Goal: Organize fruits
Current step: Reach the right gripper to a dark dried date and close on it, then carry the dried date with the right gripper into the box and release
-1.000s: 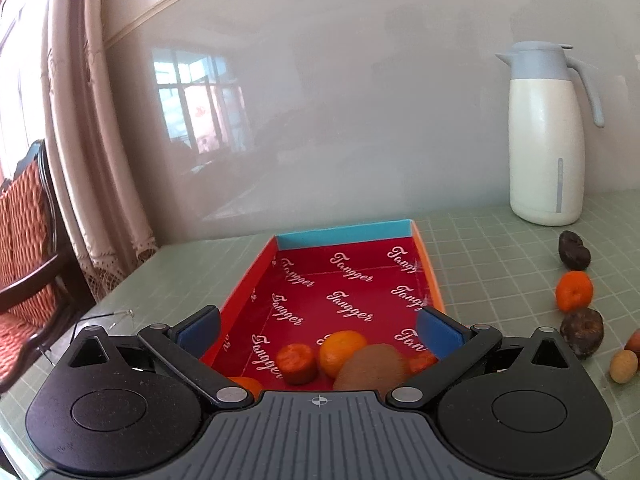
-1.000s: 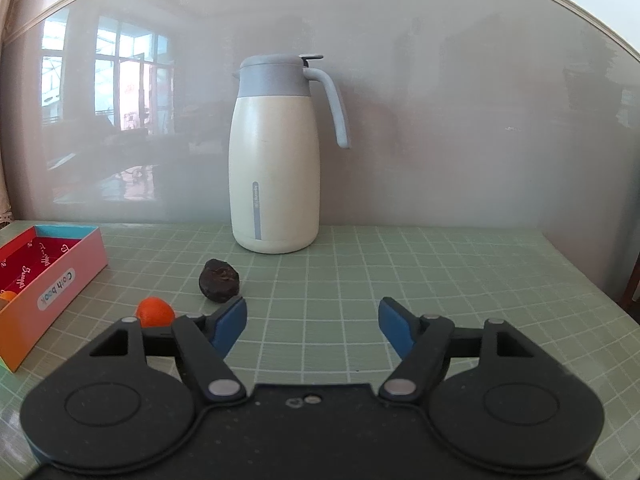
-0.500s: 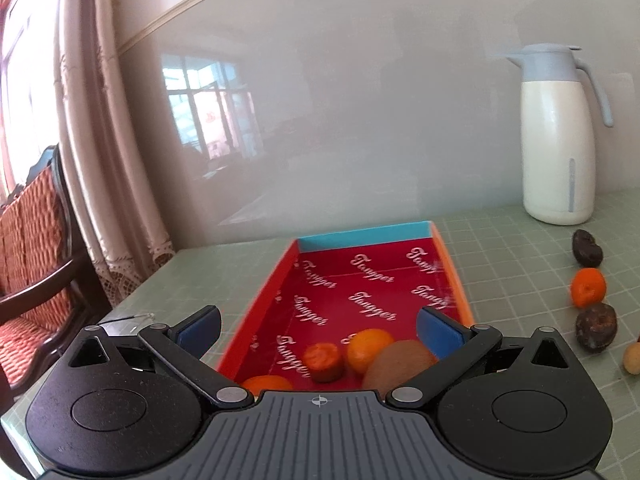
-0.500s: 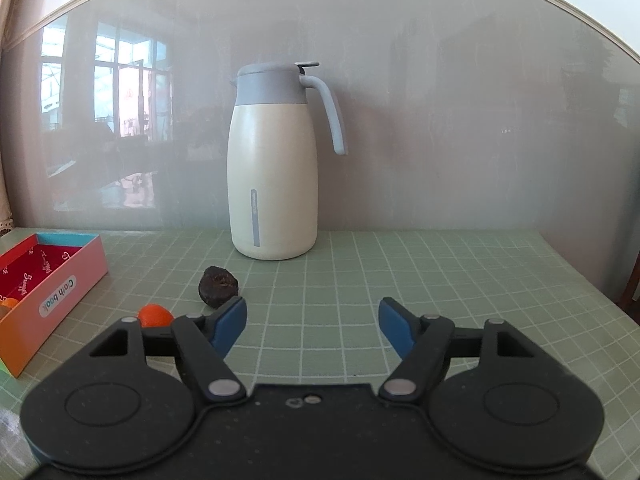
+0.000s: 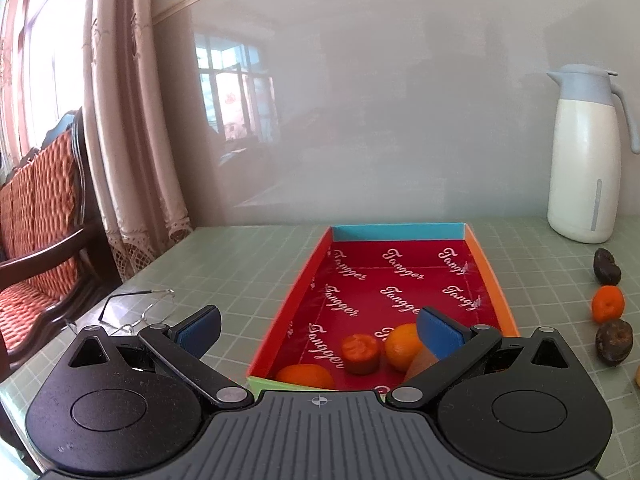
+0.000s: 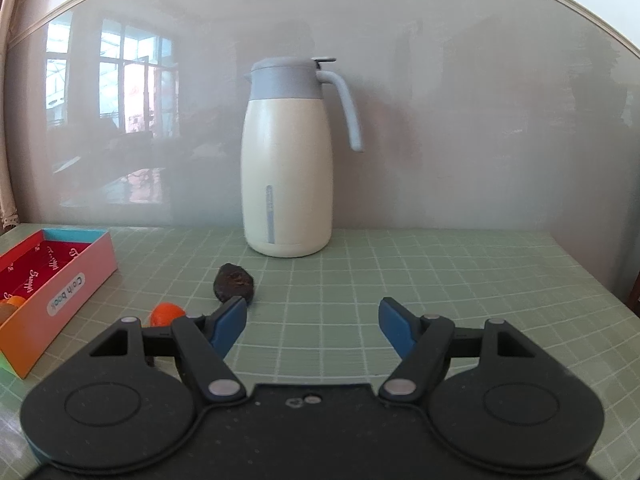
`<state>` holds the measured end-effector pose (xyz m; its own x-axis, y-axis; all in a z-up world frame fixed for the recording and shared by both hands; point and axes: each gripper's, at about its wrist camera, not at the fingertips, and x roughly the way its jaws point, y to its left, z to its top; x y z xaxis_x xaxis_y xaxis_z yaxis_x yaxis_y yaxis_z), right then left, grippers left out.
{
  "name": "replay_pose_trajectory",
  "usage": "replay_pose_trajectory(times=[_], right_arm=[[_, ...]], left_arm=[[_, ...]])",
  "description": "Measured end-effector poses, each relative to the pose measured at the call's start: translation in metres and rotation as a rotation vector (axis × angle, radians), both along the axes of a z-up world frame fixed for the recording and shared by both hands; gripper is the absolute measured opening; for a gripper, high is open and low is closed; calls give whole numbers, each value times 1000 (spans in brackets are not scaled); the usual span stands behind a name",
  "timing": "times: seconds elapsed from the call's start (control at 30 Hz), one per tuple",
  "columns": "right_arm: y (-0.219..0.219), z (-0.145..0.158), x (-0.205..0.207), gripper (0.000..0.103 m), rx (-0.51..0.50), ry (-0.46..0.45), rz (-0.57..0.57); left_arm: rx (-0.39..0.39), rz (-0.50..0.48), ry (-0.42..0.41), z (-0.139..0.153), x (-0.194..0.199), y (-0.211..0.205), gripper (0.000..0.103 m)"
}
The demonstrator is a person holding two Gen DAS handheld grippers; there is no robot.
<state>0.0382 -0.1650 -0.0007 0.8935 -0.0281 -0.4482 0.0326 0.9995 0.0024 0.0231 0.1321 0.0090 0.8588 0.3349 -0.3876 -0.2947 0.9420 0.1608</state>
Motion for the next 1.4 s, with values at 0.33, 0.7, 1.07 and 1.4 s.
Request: replay_pose_trajectory(times=[0.33,0.7,1.07,1.4], right_arm=[[52,-7,12,73,-49,19,106],[106,-23,20,73,-117,74,230],[141,-40,36,60,-145,163,268],[139,-51,45,42,-185,241,216]], left_arm=[[-29,28,-2,0,-8,19,103],[-60,103,8,-7,-18,58,103],[-85,138,18,-12,-25,81,103],[-113,150,19,-15,-27,93,103]])
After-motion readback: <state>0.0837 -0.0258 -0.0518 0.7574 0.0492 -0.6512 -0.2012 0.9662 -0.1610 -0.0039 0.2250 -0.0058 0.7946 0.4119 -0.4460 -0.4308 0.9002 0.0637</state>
